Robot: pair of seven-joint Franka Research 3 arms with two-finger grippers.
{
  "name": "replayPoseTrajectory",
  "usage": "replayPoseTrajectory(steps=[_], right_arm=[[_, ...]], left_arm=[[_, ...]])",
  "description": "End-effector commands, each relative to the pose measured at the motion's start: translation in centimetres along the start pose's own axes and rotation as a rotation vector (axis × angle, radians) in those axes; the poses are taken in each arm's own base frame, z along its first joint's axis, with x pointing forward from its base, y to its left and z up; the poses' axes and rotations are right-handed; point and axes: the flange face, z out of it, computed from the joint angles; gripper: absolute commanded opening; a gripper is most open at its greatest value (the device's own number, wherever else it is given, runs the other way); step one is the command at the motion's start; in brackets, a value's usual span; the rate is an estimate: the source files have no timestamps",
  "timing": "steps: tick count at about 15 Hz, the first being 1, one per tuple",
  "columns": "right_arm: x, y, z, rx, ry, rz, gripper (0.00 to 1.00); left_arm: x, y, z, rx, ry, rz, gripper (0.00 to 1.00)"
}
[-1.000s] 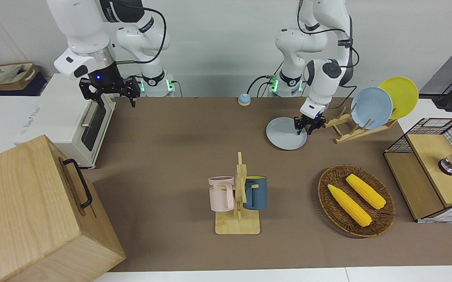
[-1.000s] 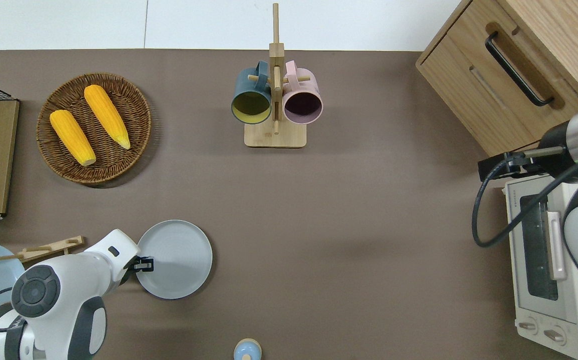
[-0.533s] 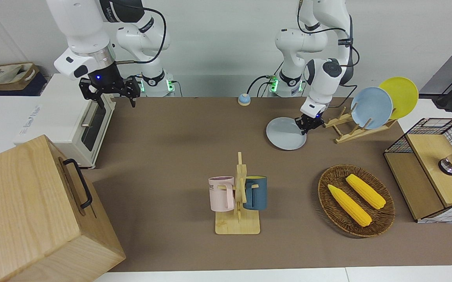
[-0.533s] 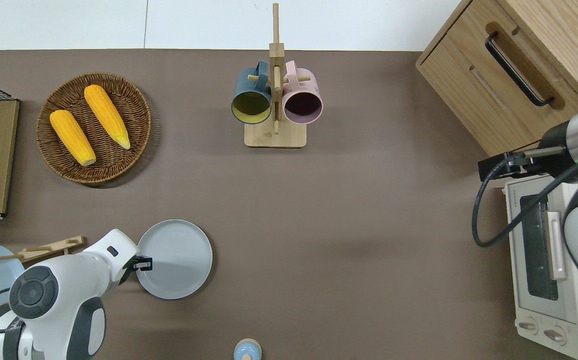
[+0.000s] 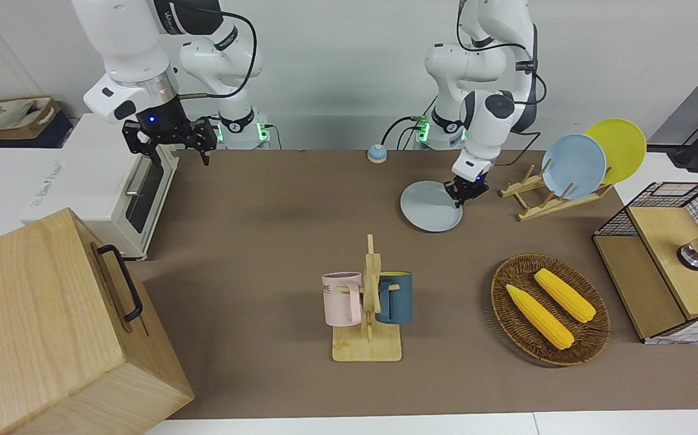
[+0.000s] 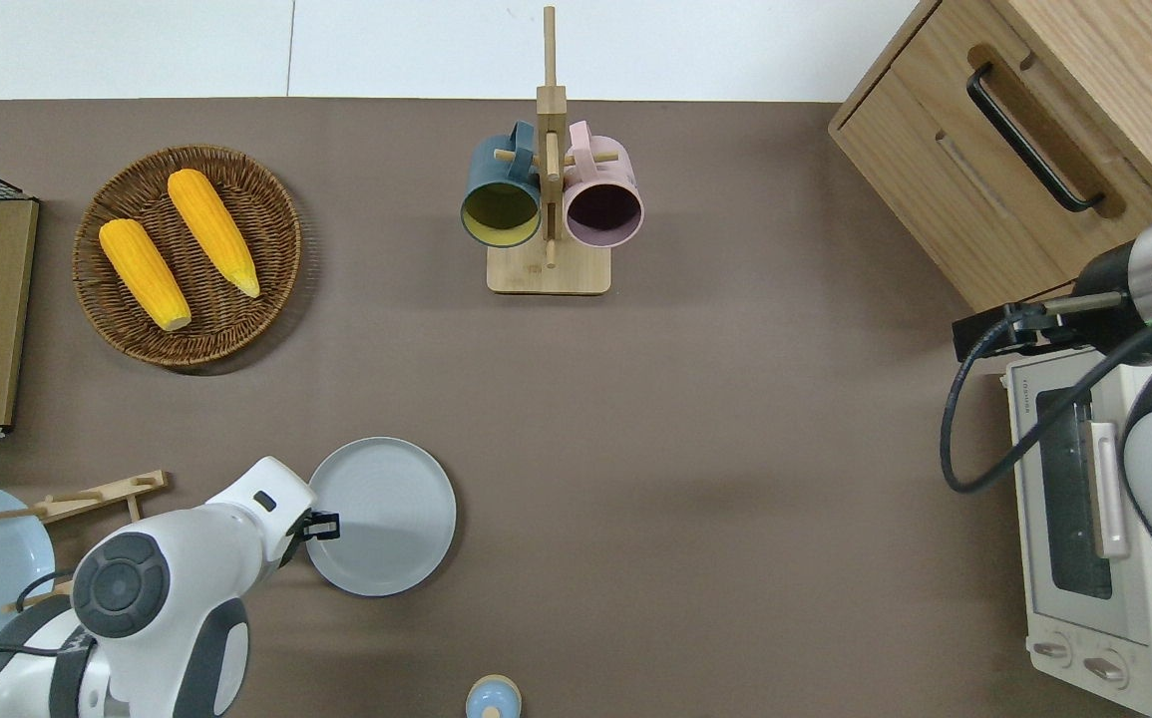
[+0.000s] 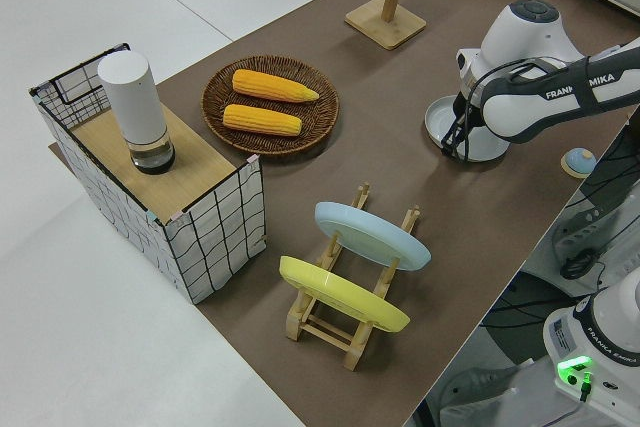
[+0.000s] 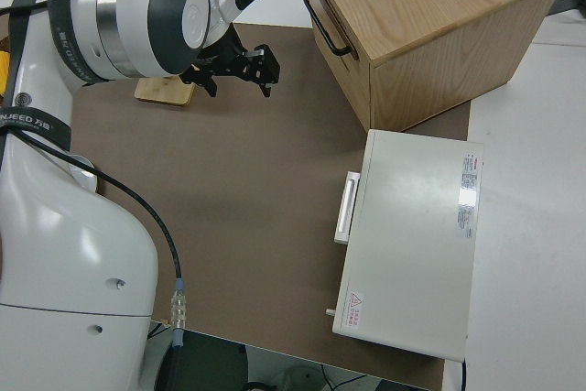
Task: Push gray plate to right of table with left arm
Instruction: 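Push the gray plate with the left gripper toward the toaster oven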
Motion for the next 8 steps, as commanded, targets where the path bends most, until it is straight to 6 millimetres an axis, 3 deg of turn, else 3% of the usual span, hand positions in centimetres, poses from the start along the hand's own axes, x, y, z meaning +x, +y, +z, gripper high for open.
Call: replayPoseTrajectory(steps=[1, 4, 8], right_arm=[[-0.3, 0.0, -0.4, 0.006, -0.002, 0.004, 0.983], [-0.3, 0.0, -0.3, 0.006, -0.003, 0.004, 0.983], [-0.3, 0.0, -0.3, 0.006, -0.003, 0.004, 0.983]], left_arm=[[-1.2, 5.5, 2.2, -0.002, -0.01, -0.031, 0.0], [-1.5, 10.6, 2.2, -0.013, -0.001, -0.084, 0.0], [-2.3, 15.1, 1.5, -0.03, 0.012, -0.125, 0.0]])
